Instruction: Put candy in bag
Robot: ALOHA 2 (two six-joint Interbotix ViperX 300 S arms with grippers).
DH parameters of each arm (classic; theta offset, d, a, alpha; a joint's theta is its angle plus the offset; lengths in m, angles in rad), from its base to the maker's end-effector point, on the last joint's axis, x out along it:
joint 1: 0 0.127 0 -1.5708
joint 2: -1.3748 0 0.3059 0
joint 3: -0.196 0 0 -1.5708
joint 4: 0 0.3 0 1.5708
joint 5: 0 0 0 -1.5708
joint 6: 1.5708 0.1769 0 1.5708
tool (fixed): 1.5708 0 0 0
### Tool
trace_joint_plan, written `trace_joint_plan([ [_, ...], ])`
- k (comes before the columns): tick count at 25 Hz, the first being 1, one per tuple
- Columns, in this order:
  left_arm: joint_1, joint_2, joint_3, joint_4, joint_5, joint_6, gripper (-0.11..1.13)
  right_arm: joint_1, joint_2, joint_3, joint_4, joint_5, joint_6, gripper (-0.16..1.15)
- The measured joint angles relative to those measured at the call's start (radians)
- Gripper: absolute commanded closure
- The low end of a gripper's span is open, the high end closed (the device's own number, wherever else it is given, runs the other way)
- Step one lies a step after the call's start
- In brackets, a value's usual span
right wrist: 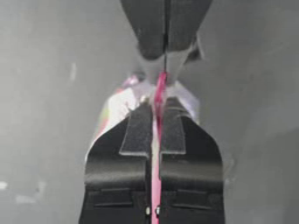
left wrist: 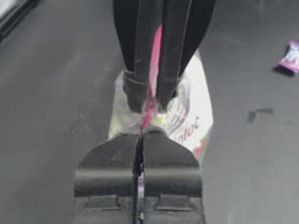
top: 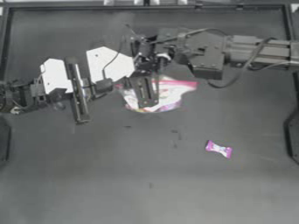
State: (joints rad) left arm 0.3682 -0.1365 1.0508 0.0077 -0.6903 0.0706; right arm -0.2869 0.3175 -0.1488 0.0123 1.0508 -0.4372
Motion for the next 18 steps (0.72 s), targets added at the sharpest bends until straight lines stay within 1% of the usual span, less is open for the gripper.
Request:
trace_joint_plan([
  [18,-0.002,0.0,0.0,0.002,0.0,0.0,0.95,-0.011,-0.046,0.078,0.002,-0.003,0.005,0.93],
])
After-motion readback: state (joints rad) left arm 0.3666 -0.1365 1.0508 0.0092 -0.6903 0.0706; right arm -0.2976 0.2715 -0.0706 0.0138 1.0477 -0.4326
